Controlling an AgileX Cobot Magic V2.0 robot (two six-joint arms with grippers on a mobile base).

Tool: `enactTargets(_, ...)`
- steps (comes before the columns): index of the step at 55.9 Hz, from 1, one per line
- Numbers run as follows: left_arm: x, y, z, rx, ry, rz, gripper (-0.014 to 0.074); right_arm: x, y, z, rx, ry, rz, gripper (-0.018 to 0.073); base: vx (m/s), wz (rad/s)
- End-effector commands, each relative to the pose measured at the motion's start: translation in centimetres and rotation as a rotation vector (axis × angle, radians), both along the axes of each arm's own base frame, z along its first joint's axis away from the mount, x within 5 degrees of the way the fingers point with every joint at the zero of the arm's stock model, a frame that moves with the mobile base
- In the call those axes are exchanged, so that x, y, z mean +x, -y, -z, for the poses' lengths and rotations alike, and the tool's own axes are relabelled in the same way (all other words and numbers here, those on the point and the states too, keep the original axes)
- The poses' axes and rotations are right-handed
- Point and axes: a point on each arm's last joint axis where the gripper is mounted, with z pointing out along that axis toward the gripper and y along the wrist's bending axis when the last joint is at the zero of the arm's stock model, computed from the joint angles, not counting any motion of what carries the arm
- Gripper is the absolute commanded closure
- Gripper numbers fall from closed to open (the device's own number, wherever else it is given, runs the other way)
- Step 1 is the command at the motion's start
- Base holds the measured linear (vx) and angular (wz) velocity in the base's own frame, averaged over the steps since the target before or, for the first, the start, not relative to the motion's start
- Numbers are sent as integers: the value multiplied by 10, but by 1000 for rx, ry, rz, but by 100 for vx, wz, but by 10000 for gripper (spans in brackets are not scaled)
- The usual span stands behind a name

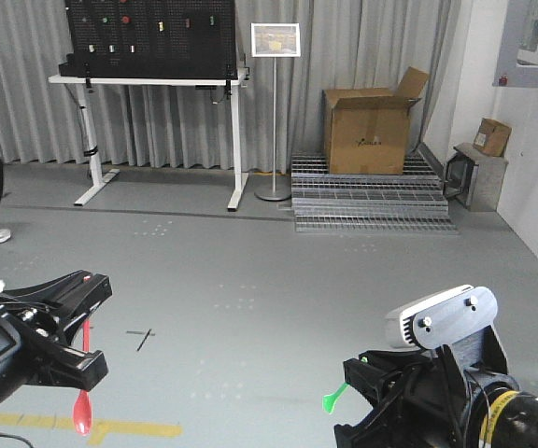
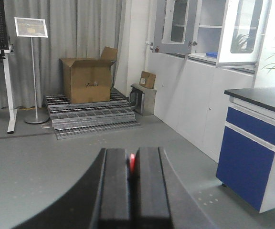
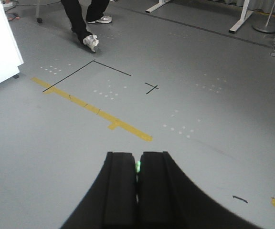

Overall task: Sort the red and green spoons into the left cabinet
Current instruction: 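Drive toward the white cabinet with the open glass door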

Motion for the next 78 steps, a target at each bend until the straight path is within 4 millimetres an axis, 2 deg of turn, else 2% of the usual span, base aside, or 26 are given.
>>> enactTargets(1, -4, 0, -21, -73, 105, 16, 594, 1, -3, -23, 69, 103, -28, 561, 74, -9)
enactTargets(78, -4, 0, -21, -72, 105, 17, 594, 1, -3, -23, 69, 102, -28, 561, 70, -6)
